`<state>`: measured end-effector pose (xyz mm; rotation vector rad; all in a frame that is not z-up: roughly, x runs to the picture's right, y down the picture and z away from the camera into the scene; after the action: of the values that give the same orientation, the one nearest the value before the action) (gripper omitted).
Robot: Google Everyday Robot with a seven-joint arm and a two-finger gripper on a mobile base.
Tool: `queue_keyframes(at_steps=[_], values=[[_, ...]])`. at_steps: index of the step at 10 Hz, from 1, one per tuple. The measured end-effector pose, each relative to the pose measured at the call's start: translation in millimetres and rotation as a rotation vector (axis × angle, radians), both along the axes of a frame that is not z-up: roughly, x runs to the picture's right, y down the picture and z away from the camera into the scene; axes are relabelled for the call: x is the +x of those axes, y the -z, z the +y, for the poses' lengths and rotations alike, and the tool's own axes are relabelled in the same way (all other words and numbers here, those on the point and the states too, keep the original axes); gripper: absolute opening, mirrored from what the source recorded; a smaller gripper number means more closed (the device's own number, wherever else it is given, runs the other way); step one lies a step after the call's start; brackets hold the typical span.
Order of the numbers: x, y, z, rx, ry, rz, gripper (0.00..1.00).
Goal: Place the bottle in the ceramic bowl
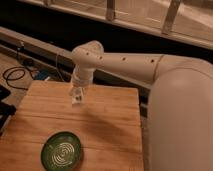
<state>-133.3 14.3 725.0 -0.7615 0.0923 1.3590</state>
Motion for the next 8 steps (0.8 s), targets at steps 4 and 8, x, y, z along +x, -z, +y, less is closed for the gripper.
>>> queue_keyframes(at_steps=[4,8], values=[[1.2,40.7,50.9,-0.011,-0.023,-0.21,0.0],[-8.1,49.4,66.7,-0.025,-0.015,-0.246,0.0]])
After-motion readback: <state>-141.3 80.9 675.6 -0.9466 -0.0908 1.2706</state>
